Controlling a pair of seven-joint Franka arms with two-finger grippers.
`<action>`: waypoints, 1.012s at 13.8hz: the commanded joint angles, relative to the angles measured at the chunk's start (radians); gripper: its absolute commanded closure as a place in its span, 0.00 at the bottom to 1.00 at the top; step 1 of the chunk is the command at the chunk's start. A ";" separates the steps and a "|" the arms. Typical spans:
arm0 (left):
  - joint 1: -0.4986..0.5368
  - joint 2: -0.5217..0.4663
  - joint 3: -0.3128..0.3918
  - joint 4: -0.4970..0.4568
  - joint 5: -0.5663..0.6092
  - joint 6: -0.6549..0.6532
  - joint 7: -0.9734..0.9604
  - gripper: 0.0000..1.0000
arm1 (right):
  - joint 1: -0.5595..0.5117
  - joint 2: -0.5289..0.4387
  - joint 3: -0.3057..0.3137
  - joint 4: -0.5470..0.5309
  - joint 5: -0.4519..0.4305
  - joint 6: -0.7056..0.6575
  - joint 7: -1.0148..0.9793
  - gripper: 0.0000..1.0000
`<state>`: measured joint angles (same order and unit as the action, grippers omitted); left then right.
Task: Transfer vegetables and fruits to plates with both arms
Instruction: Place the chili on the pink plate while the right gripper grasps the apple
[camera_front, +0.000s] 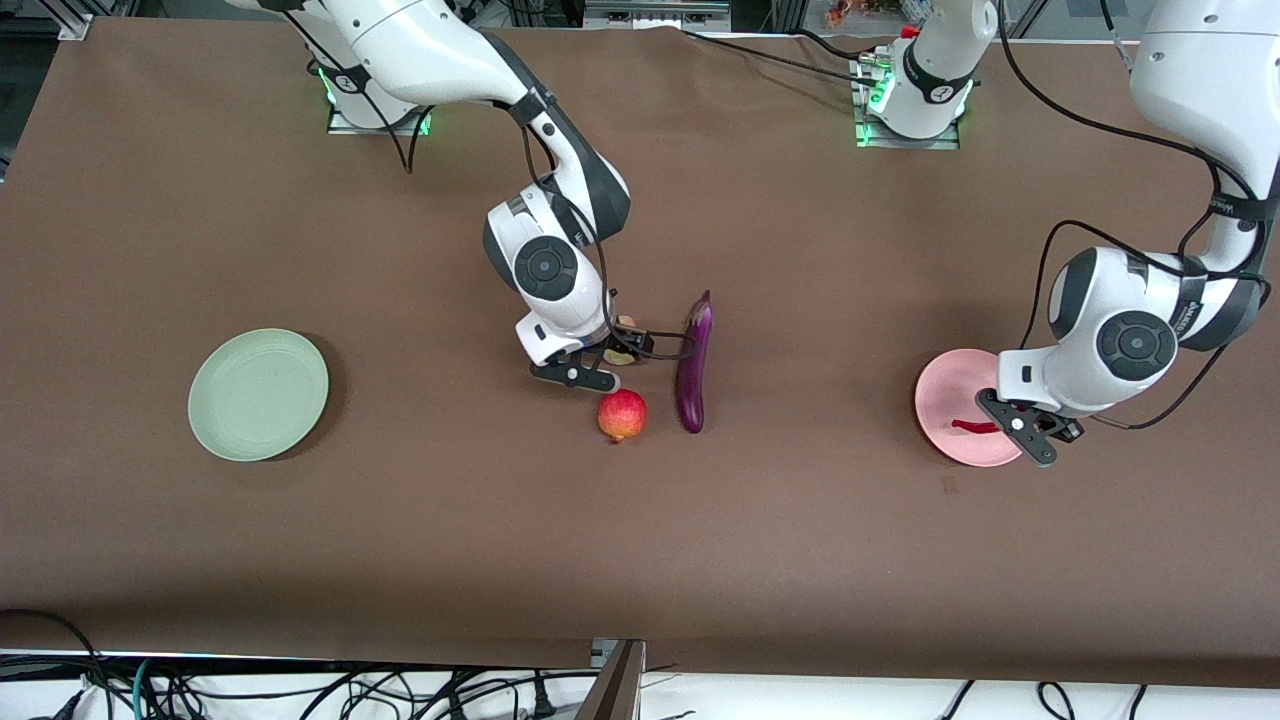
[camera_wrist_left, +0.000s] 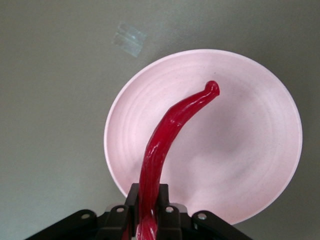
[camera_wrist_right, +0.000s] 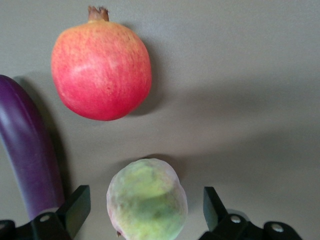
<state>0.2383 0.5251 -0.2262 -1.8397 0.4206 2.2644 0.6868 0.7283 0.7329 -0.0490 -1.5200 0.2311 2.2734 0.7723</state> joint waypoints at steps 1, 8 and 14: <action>-0.001 0.000 -0.016 0.002 0.004 0.000 0.026 0.00 | 0.028 0.025 -0.008 0.009 0.004 0.030 0.007 0.00; 0.001 -0.034 -0.077 0.008 -0.012 -0.061 0.028 0.00 | 0.046 0.048 -0.008 0.006 0.002 0.044 0.002 0.00; -0.002 -0.054 -0.198 0.010 -0.120 -0.157 -0.169 0.00 | 0.063 0.059 -0.008 0.006 -0.052 0.043 -0.005 0.64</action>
<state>0.2327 0.4888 -0.3874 -1.8269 0.3280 2.1360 0.5897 0.7732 0.7802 -0.0495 -1.5188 0.2007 2.3106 0.7700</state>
